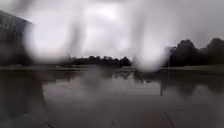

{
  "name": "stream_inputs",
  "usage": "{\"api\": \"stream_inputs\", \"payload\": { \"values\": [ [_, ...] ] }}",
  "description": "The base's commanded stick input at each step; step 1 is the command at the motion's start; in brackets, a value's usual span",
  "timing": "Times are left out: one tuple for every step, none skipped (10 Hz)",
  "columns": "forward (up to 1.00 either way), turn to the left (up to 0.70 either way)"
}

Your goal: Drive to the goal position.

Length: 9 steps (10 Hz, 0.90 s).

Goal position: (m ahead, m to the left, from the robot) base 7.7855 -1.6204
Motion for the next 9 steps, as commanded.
{"api": "stream_inputs", "payload": {
  "values": [
    [0.70,0.00],
    [0.70,0.00],
    [0.70,0.00],
    [0.70,0.00],
    [0.70,0.00],
    [0.70,0.00],
    [0.70,0.00],
    [0.70,0.00],
    [0.70,0.00]
  ]
}}
